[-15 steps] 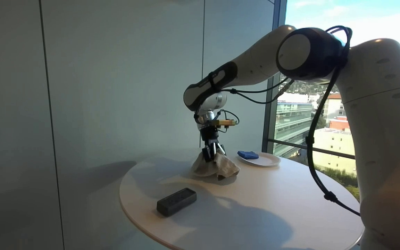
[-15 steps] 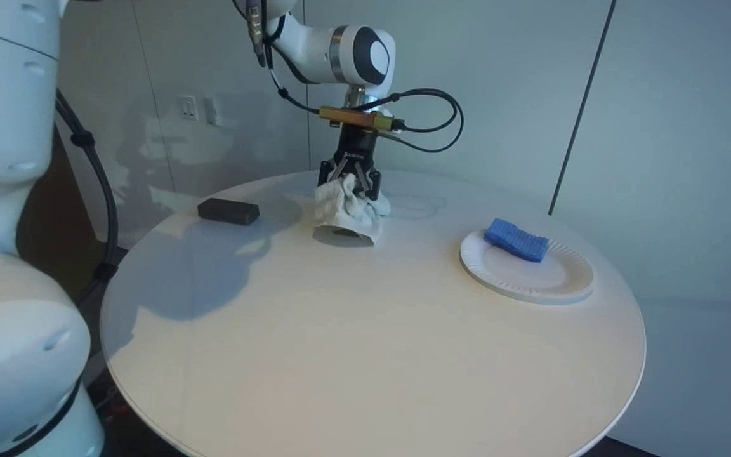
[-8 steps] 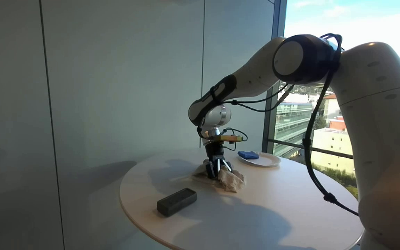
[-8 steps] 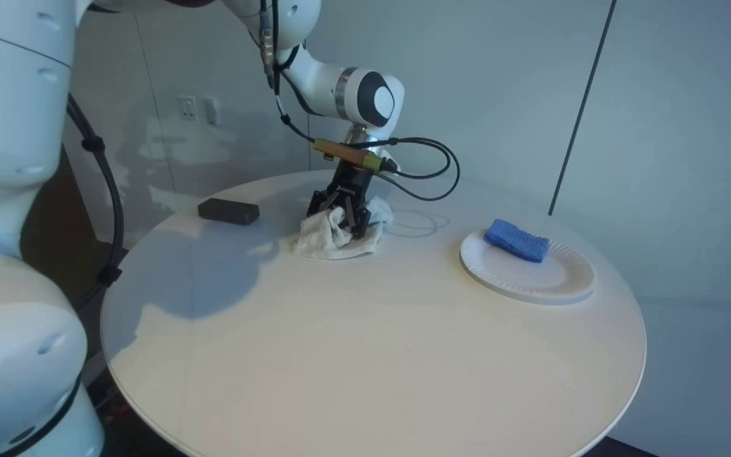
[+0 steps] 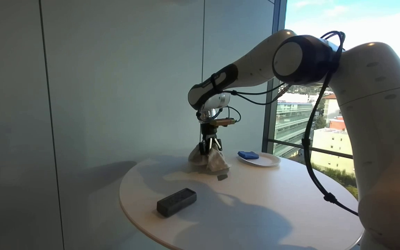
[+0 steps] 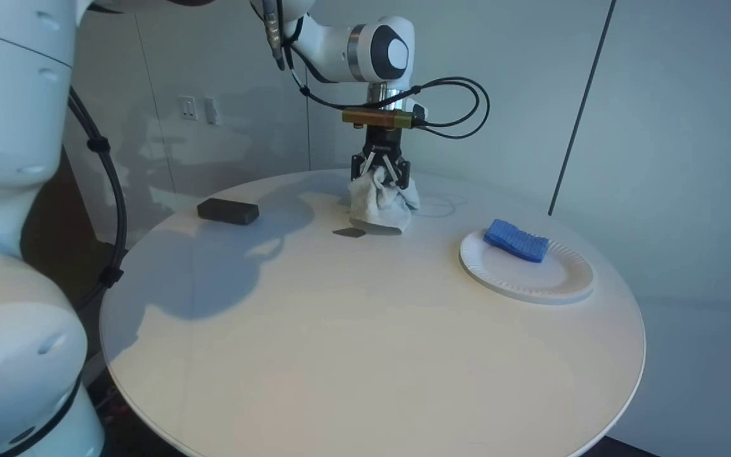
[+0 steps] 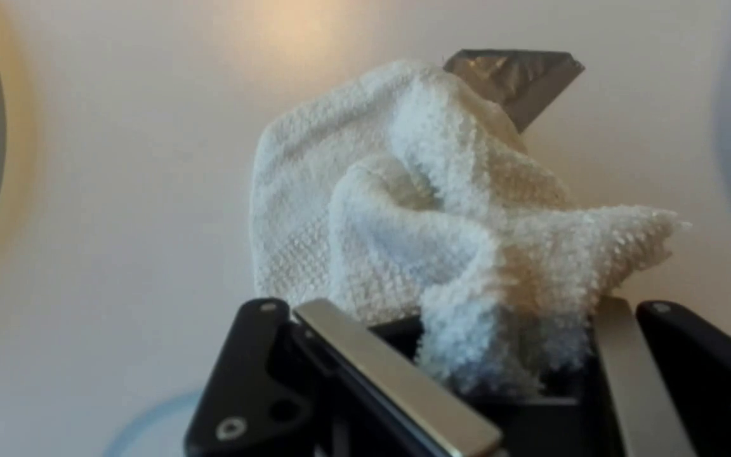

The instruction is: Use the towel to wipe the table.

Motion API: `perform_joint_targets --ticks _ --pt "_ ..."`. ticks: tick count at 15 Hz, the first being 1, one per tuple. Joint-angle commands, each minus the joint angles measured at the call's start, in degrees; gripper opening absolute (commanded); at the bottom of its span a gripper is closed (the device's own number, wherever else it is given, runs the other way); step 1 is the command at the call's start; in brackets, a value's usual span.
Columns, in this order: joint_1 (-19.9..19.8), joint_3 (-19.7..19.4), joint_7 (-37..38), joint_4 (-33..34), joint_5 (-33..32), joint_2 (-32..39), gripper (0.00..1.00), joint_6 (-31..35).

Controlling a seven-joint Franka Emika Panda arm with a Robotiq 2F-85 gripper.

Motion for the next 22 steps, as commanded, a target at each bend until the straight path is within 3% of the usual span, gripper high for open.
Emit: perform_joint_targets --ticks 1,7,22 --pt "-2.54 2.33 -6.02 1.04 9.29 2.56 0.0 4.3" --pt "-2.67 1.62 -5.47 -0.5 8.43 8.59 0.0 8.5" --pt "1.32 1.5 12.43 -36.28 20.59 -14.42 0.0 13.01"
